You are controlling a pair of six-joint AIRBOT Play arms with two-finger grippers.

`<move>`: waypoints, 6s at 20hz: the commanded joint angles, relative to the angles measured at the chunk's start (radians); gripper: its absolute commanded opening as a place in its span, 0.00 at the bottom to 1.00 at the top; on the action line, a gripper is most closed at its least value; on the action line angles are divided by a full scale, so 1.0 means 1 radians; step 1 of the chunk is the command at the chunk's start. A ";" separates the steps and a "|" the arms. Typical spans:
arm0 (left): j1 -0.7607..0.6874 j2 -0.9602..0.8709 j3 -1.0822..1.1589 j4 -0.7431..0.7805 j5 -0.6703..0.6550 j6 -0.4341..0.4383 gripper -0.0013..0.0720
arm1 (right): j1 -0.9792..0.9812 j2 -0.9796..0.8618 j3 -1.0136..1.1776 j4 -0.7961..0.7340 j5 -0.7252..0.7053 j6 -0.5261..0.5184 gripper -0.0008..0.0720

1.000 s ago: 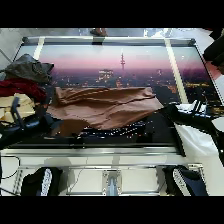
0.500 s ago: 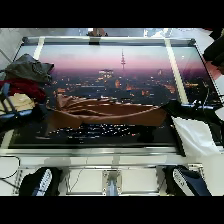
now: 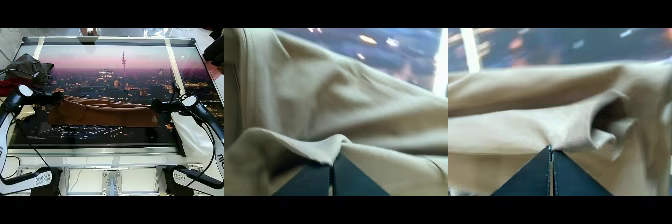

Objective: Fold the shirts.

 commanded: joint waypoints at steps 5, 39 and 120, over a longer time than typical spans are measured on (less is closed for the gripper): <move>-0.009 -0.106 0.038 0.025 0.128 0.007 0.30 | 0.014 -0.093 0.017 0.000 -0.132 -0.005 0.03; -0.172 0.221 0.234 -0.082 0.113 0.128 0.72 | -0.475 0.097 -0.082 0.027 0.387 -0.123 0.88; 0.029 0.275 0.222 -0.262 -0.138 0.180 0.04 | 0.195 -0.387 0.490 -0.059 0.392 0.134 0.84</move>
